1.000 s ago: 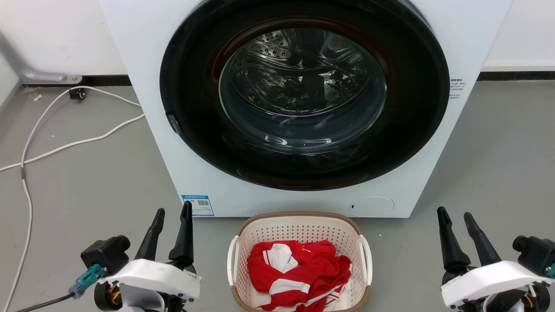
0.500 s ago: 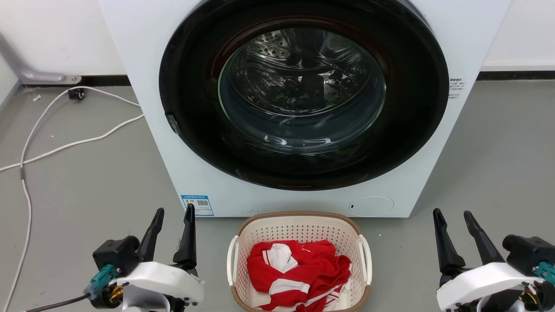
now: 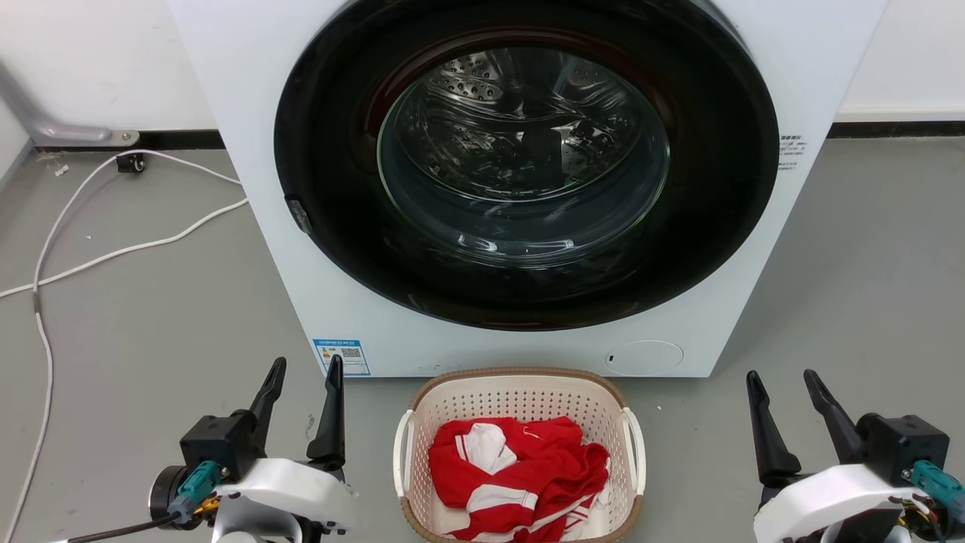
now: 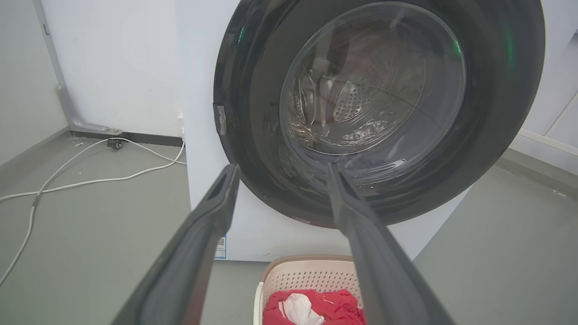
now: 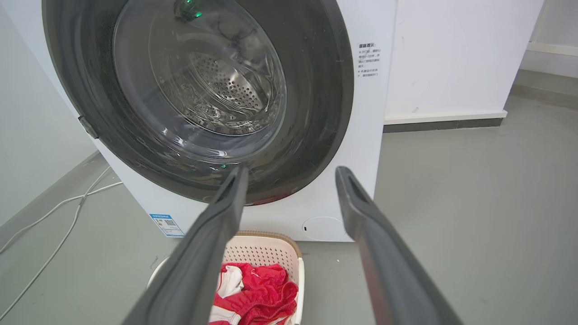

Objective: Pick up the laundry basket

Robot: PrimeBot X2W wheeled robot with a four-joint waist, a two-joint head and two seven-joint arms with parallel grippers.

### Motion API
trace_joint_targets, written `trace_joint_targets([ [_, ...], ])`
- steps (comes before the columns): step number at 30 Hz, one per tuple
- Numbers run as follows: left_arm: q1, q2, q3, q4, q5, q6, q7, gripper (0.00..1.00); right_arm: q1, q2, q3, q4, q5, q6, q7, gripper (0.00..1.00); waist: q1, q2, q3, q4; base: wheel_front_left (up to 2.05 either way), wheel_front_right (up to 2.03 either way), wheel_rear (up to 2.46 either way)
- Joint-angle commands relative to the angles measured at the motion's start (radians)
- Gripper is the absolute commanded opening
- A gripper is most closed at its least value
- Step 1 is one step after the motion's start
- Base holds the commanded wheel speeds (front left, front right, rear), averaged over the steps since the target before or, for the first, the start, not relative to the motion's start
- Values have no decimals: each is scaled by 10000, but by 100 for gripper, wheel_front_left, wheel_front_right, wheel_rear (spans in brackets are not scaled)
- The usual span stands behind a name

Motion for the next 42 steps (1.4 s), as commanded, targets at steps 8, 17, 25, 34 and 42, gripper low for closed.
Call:
trace_joint_targets([
  [8, -177, 87, 17, -13, 773, 172, -226, 100, 120, 34, 4, -181, -885, -3, -137, 100, 0, 0, 8, -18, 0, 0, 0],
  [17, -132, 86, 41, -10, 1326, 235, -389, 100, 171, 41, 31, -258, -1557, -3, -252, 100, 0, 0, 33, -21, 0, 0, 0],
  [25, -95, 81, 55, -14, 1839, 257, -560, 100, 208, 47, 67, -286, -2140, -3, -330, 100, 0, 0, 46, 1, 0, 0, 0],
  [34, -8, 49, 108, 31, 1934, 251, -619, 100, 192, 50, 62, -189, -2184, -5, -383, 100, 0, 0, 43, -31, 0, 0, 0],
  [42, -32, 26, 139, 96, 1877, 263, -612, 100, 177, 49, 45, -126, -2074, -5, -398, 100, 0, 0, 60, -40, 0, 0, 0],
])
